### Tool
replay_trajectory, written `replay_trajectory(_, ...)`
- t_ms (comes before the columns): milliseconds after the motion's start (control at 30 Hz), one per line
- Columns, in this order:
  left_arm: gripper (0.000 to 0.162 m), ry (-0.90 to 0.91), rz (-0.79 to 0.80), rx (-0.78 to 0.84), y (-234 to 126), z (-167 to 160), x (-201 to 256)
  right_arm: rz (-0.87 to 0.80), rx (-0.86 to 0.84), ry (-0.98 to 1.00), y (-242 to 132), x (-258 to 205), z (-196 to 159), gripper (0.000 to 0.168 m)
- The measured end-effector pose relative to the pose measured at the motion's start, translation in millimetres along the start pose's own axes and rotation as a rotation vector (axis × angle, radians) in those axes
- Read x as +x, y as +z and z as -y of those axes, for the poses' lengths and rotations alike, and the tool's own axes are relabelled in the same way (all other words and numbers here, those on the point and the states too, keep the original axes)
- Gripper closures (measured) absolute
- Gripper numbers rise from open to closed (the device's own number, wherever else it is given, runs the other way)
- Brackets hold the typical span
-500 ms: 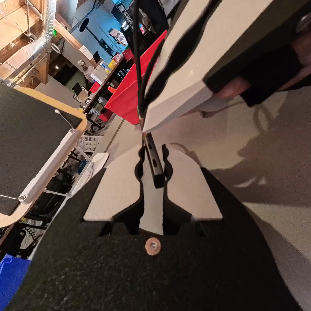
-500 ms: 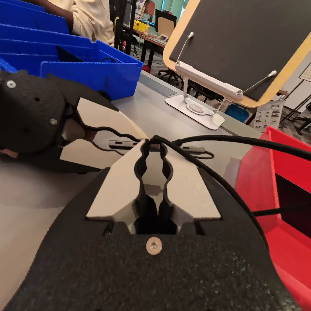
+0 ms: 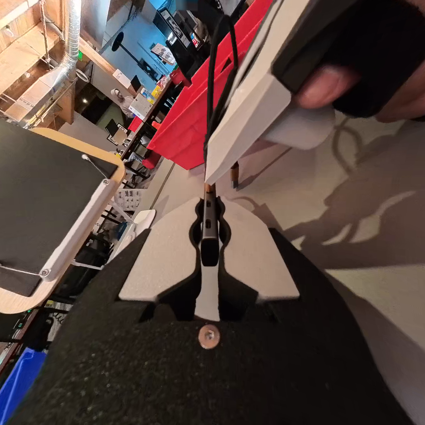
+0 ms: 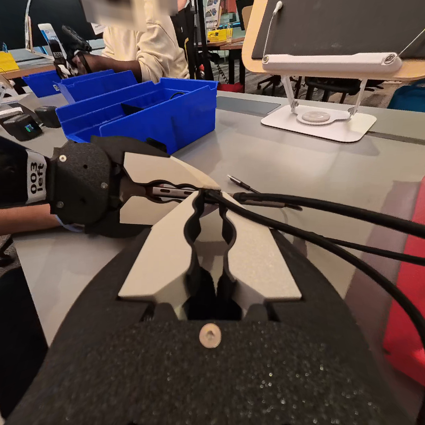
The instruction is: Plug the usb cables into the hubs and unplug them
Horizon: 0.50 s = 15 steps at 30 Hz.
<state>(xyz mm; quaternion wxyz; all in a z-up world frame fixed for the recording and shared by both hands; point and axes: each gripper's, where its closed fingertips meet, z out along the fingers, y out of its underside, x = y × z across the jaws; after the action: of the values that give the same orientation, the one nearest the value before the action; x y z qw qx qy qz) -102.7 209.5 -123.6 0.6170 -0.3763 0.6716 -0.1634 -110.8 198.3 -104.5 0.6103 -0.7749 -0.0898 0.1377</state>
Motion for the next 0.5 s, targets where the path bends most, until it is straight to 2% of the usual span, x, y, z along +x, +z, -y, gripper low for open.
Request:
replay_trajectory(67, 0.152, 0.013, 0.007, -0.01, -0.9, -0.2, -1.2, -0.009, 0.01, 0.0, 0.5, -0.8, 1.3, 0.157)
replay_trajectory(133, 0.152, 0.057, 0.026, -0.019, -1.7, 0.4, -2.5, -0.005, -0.023, -0.022, 4.0, -5.4, -3.4, 0.147)
replay_trajectory(167, 0.152, 0.082, 0.036, -0.024, -2.1, -0.1, -3.2, -0.017, -0.021, -0.028, 4.7, -5.2, -3.0, 0.148)
replay_trajectory(200, 0.152, 0.104, 0.041, -0.023, -2.5, -0.6, -3.3, -0.039, -0.026, -0.031, 4.7, -2.0, -3.1, 0.157)
replay_trajectory(367, 0.152, 0.102, 0.029, -0.04, -3.4, -3.8, -2.5, -0.01, -0.045, 0.015, 4.9, -2.3, -5.8, 0.159)
replay_trajectory(500, 0.151, 0.056, 0.029, -0.033, -2.6, -0.8, -3.6, -0.047, -0.021, 0.029, 1.6, -1.5, -2.5, 0.159)
